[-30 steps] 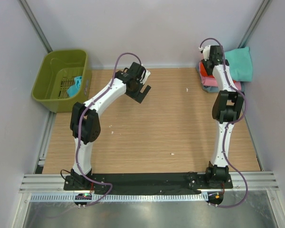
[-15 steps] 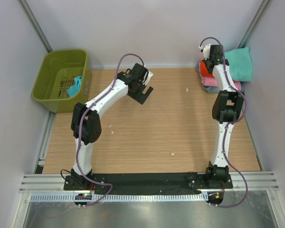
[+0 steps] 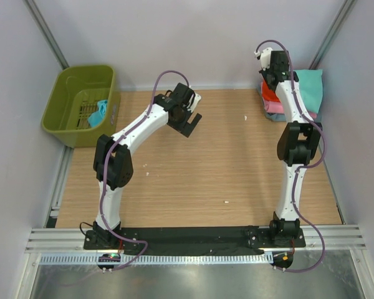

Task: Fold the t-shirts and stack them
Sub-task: Neatly place the folded tshirt to the corner

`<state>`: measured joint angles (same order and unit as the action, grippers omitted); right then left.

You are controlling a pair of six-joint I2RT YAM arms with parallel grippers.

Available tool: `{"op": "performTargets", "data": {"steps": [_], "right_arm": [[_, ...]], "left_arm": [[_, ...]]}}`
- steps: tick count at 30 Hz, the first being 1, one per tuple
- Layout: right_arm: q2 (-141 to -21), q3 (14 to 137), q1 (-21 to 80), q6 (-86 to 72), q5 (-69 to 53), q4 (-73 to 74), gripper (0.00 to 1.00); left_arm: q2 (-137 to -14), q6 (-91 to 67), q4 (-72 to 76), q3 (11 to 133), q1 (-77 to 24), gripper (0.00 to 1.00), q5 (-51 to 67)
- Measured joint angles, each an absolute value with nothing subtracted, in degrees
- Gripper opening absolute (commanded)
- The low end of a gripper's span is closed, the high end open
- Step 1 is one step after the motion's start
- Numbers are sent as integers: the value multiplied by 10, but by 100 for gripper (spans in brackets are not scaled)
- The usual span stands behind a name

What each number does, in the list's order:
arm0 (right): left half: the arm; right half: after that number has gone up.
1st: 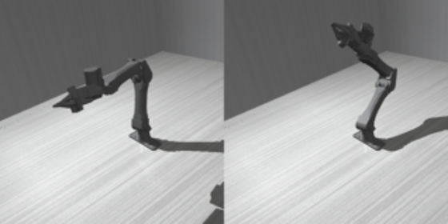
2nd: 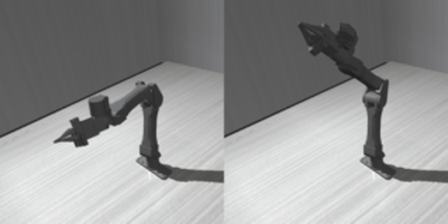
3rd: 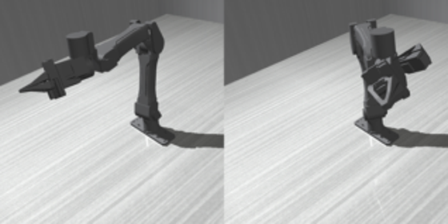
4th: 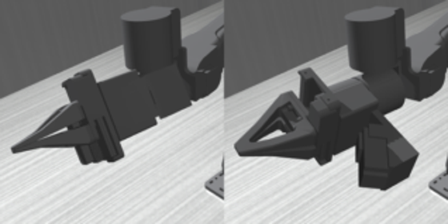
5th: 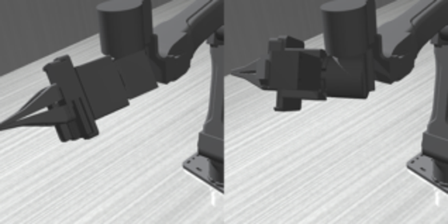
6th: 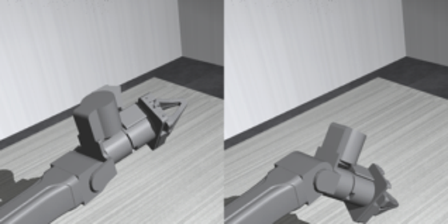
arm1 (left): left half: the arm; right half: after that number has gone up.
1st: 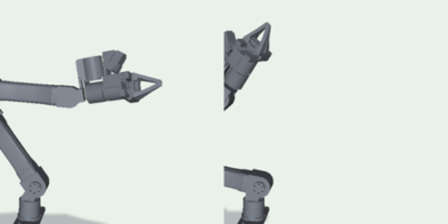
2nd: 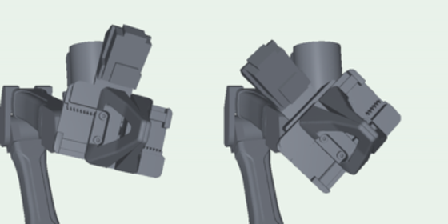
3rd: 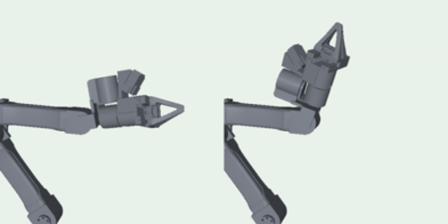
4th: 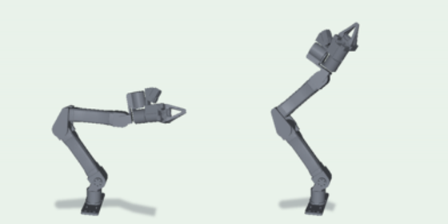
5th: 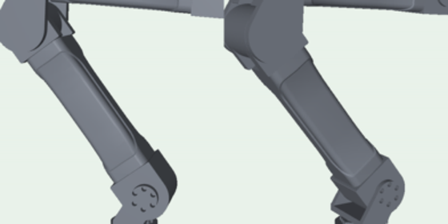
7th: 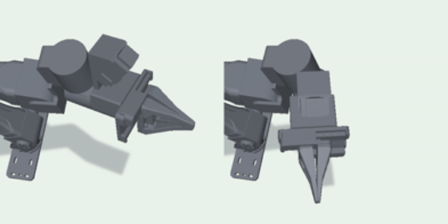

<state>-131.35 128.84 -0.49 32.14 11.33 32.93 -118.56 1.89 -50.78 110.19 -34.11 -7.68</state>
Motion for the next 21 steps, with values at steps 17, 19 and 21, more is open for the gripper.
{"op": "performTargets", "data": {"steps": [17,19,21], "right_arm": [[-1291,1272,15,267,85,349,94],[-1270,1273,20,230,57,352,95],[-1238,1270,28,196,12,359,100]], "left_arm": [[-1186,35,-517,1151,-341,100,-84],[-1185,54,-516,1171,-341,100,-101],[-1181,71,-515,1188,-339,100,-122]]}}
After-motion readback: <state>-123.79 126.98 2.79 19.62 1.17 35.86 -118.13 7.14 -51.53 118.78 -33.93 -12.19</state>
